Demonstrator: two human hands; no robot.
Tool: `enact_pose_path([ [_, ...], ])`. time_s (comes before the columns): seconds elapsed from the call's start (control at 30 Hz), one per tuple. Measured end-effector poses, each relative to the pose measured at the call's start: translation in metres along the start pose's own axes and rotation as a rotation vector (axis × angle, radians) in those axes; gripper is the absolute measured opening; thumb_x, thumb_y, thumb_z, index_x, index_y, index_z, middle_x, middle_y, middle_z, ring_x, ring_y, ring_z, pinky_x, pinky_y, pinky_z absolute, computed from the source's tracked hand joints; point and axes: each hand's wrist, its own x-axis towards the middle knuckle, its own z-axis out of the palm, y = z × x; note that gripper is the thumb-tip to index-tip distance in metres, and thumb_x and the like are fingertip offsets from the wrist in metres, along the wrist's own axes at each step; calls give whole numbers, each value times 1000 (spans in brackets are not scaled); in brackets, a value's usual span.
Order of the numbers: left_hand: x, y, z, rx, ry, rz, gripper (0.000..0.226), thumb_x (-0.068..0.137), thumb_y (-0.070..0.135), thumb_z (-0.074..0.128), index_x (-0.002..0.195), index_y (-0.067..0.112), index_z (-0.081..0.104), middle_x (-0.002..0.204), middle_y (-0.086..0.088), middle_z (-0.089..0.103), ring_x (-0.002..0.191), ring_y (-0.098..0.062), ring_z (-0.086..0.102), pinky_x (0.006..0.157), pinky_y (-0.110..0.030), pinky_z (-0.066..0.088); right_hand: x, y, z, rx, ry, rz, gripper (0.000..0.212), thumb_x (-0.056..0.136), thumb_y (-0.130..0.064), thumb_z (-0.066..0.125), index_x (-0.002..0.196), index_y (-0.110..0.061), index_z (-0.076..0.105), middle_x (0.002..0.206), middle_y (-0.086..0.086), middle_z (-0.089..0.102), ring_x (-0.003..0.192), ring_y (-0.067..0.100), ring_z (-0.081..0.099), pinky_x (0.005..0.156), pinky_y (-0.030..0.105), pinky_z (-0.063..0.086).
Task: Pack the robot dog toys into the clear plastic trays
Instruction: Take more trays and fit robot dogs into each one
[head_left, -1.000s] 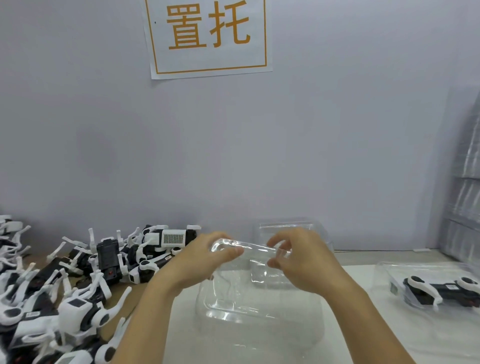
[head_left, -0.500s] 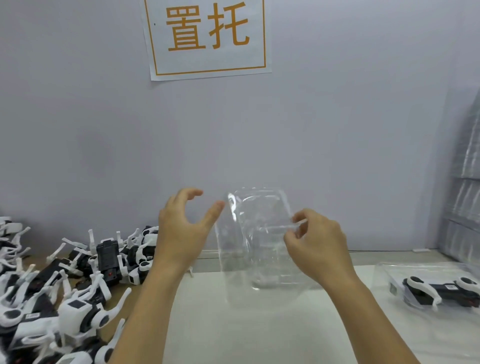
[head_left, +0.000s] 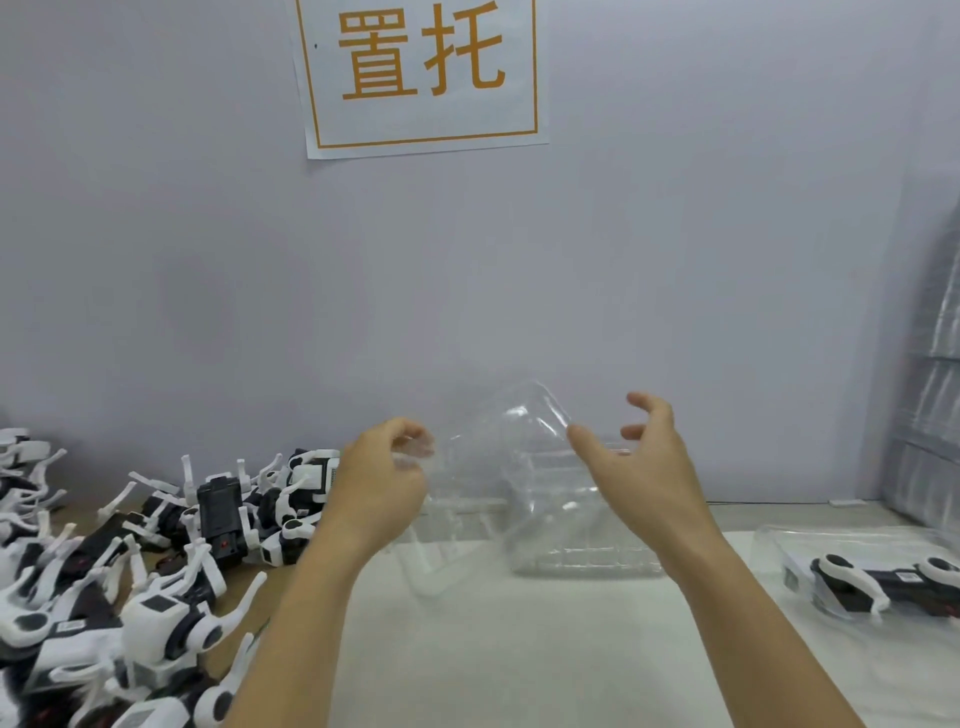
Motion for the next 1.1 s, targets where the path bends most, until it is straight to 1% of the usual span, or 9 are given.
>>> enact_pose_path([
  [0.17,-4,-10,-15,32,-299,9,42,84,-4,55,96,32,71,98,12,73,95,-5,68,83,-36,58,-1,1,-17,-258,-436,-70,39,85,-48,70,120,-48,54,113,-18,55,91,-3,60,65,11,43],
  [0.3,-7,-23,4,205,-404,-5,44,83,0,55,100,39,64,112,15,63,102,-1,59,77,-13,50,-3,15,0,-607,-605,3,41,90,-27,63,128,-37,50,107,-10,53,74,4,62,52,13,44],
  [0.4,-10,-40,19,175,-490,-55,41,88,7,55,115,38,60,123,13,57,117,-5,51,95,-23,43,-2,30,13,-660,-622,72,40,92,-19,52,131,-27,50,103,-6,53,62,6,64,50,16,43],
  [0.5,-9,-52,29,-47,-253,-151,27,91,8,56,108,26,66,119,0,59,112,-17,56,89,-29,45,2,40,11,-706,-590,124,41,91,-15,49,131,-24,51,91,-8,48,61,8,60,50,17,43],
  [0.63,-11,-81,26,117,300,-452,21,89,13,60,110,11,65,130,-18,38,116,-32,38,87,-35,38,9,47,3,-722,-548,161,35,93,-21,52,128,-26,51,89,-7,51,72,12,62,59,20,48],
  [0.77,-15,-107,20,82,234,-636,38,93,16,57,130,8,57,143,-19,26,120,-35,39,103,-39,40,9,50,4,-710,-572,170,34,93,-26,54,126,-29,51,92,-8,52,75,13,64,62,21,50],
  [0.87,-10,-112,20,38,271,-612,41,92,13,59,132,3,56,139,-21,42,111,-36,53,97,-42,48,9,50,6,-712,-594,153,35,94,-29,54,128,-31,51,92,-10,51,68,9,62,54,17,45],
  [1.0,-5,-118,24,-115,338,-621,29,93,8,60,118,-6,65,112,-23,67,91,-35,60,79,-37,49,8,49,7,-715,-602,142,33,95,-30,54,128,-31,51,88,-14,49,66,6,60,50,15,42],
  [1.1,-3,-121,21,-442,465,-749,16,93,2,58,100,-8,68,77,-14,67,81,-29,61,70,-32,45,7,49,7,-710,-605,140,33,95,-29,56,127,-30,51,97,-10,52,76,9,61,55,16,44],
])
